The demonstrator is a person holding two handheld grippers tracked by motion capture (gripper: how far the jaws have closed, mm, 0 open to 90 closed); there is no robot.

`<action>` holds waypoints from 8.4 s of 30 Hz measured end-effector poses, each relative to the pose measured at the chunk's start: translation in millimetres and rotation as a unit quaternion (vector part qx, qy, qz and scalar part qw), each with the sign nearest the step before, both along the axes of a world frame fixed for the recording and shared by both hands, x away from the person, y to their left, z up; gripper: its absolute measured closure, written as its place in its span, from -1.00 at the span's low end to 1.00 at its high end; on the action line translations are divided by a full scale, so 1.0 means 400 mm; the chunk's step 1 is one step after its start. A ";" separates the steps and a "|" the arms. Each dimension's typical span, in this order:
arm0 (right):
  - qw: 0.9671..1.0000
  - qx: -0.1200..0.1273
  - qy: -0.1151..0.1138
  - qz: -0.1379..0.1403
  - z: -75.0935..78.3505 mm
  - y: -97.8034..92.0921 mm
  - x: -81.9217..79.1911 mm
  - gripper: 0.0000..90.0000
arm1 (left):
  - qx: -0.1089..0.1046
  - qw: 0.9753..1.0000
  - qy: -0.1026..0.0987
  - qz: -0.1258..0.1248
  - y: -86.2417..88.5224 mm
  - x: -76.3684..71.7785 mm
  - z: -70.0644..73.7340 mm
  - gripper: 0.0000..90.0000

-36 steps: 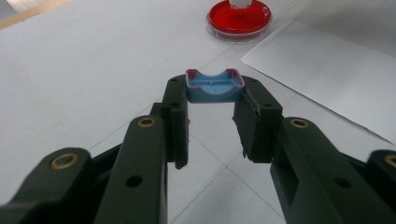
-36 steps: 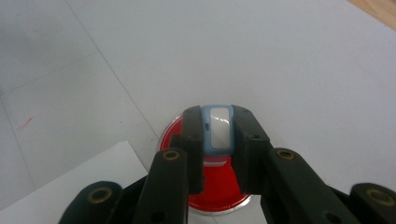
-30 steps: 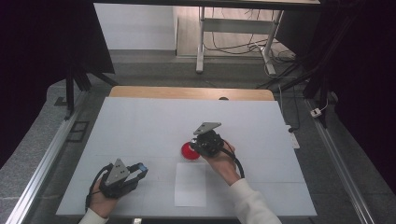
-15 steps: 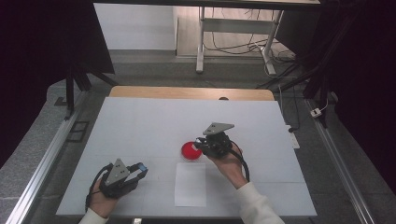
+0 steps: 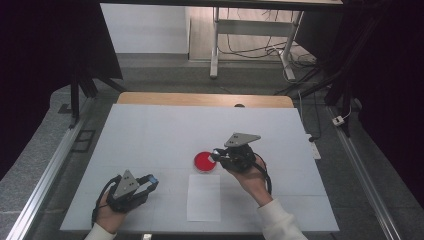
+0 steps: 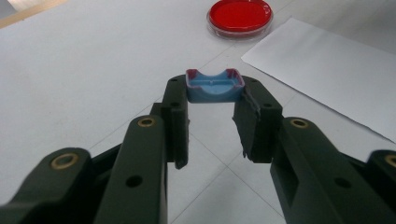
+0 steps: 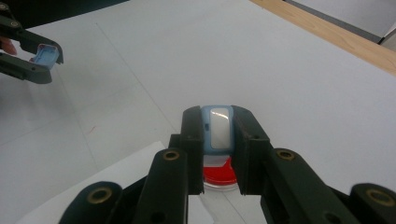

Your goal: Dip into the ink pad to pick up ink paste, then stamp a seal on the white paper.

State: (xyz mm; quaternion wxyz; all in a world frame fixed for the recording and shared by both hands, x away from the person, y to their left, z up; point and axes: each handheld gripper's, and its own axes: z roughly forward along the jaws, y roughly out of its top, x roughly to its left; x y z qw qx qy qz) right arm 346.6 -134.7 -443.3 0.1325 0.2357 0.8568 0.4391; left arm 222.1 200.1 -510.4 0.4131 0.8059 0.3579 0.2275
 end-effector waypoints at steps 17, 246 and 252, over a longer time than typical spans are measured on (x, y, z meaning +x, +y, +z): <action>1.000 0.003 -0.001 0.010 0.008 -0.033 -0.025 0.67 | 0.000 1.000 -0.001 0.000 0.001 0.000 0.001 0.46; 0.981 -0.136 0.043 0.132 -0.126 0.082 -0.120 0.67 | 0.005 1.000 0.004 0.007 0.003 0.002 -0.004 0.46; 0.981 -0.137 0.037 0.132 -0.125 0.084 -0.123 0.67 | 0.005 1.000 0.003 0.007 0.002 0.001 -0.003 0.46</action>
